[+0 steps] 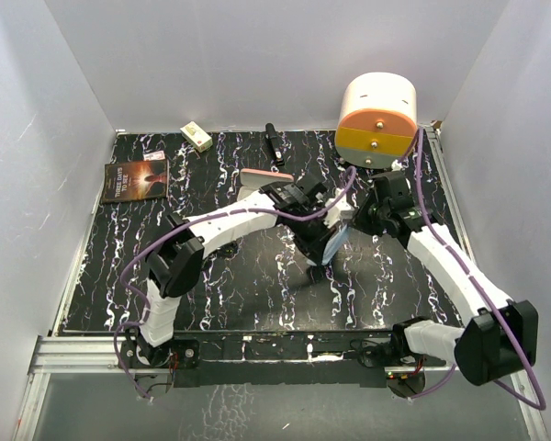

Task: Organize the sunglasses
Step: Fold the glasses cleaning cloth at the center of the board.

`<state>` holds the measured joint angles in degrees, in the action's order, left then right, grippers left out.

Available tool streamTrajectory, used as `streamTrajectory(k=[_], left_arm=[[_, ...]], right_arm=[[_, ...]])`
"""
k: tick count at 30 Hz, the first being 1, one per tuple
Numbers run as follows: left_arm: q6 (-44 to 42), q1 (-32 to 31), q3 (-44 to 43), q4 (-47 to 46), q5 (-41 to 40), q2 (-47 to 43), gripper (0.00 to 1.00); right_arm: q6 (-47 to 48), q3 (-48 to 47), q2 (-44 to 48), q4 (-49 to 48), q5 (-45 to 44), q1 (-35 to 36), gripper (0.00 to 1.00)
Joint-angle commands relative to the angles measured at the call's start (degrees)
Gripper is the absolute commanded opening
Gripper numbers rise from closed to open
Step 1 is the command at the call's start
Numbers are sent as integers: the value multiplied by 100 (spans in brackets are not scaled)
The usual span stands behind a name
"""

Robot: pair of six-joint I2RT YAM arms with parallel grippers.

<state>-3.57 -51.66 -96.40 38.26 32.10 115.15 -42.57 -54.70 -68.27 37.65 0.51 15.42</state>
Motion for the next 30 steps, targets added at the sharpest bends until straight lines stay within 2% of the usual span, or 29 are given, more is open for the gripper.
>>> streamTrajectory(k=[1, 6, 10, 14, 18, 24, 30], left_arm=[[154, -419, -342, 245, 360, -42, 0], [366, -603, -617, 265, 564, 55, 0], [429, -609, -653, 193, 572, 96, 0], [307, -560, -463, 169, 369, 131, 0], [260, -255, -45, -33, 347, 153, 0], [81, 286, 142, -123, 469, 317, 0], [-168, 547, 93, -178, 393, 475, 0]], right_arm=[[-7, -257, 482, 343, -255, 11, 8], [14, -130, 941, 691, -518, 7, 8], [57, -57, 926, 778, -630, 1, 8], [105, 157, 517, 451, -518, 1, 8], [103, 386, -32, -93, -479, 2, 8], [126, 170, -1093, -662, -220, 9, 8], [135, -132, -1672, -1066, -99, 4, 8]])
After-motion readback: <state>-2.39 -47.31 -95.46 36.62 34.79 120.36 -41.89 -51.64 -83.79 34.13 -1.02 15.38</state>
